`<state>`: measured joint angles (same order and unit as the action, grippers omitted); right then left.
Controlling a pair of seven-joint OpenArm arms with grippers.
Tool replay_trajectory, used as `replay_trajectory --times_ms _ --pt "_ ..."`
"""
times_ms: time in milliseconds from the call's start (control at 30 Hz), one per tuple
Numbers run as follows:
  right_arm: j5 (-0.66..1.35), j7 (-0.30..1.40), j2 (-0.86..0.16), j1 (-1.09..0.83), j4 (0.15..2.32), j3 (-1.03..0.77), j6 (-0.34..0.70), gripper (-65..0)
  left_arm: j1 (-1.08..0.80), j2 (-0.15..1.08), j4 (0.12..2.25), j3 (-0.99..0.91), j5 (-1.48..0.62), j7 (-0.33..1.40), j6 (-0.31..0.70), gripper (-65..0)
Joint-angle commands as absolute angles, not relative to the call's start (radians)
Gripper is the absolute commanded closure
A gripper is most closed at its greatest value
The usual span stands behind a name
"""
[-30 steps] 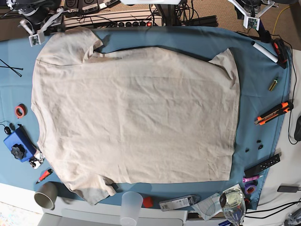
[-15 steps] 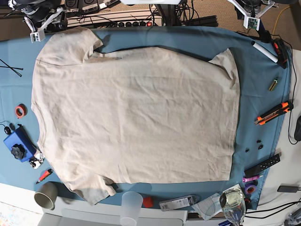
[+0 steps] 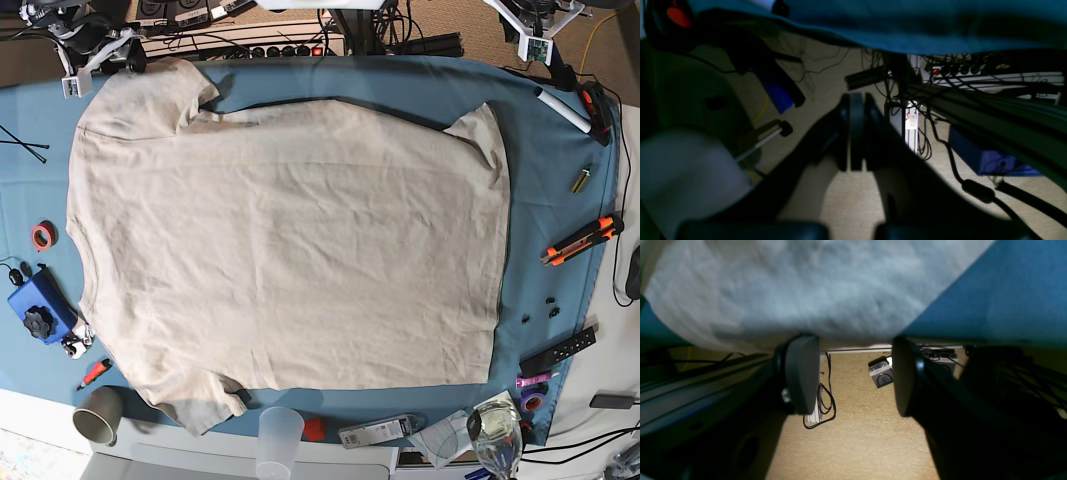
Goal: Fold the T-shirt properly
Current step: 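Move the right gripper down to the shirt's shoulder corner and grasp it, then move the left gripper to the other shoulder corner and grasp it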
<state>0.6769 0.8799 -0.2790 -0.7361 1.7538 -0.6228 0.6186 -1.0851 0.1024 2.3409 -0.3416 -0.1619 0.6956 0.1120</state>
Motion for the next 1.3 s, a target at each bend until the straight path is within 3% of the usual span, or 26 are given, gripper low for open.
replay_trajectory --times_ms 0,200,433,500,600,700,1033,1267 --pt "0.688 0.857 -0.291 -0.734 1.766 -0.632 0.622 -33.9 -1.099 0.106 2.356 -0.344 -0.161 0.680 0.112 0.0" --pt "0.684 0.849 -0.291 -0.729 1.766 -0.632 0.621 -31.4 -1.099 0.106 2.356 -0.344 -0.161 0.680 0.112 0.0" --pt "0.685 0.858 -0.291 -0.728 1.766 -0.632 0.621 -4.3 -1.099 0.106 2.356 -0.344 -0.161 0.680 0.112 0.0" --pt "0.685 0.860 -0.291 -0.729 1.766 -0.632 0.621 0.0 -1.097 0.105 2.356 -0.344 -0.161 0.680 0.112 0.0" --pt "0.724 0.885 -0.291 -0.729 1.766 -0.633 0.628 0.0 -1.097 0.105 2.356 -0.344 -0.161 0.671 0.112 0.0" --pt "0.833 0.938 -0.291 -0.732 1.767 -0.654 0.698 0.0 -1.097 0.105 2.356 -0.344 -0.161 0.672 0.112 0.0" --pt "1.118 1.049 -0.291 -0.731 1.768 -0.901 0.698 0.0 -1.097 0.105 2.356 -0.344 -0.159 0.673 0.112 0.0" --pt "1.155 1.079 -0.291 -0.731 1.767 -0.957 0.698 0.0 -1.089 0.104 2.356 -0.344 -0.138 0.632 0.112 0.0"
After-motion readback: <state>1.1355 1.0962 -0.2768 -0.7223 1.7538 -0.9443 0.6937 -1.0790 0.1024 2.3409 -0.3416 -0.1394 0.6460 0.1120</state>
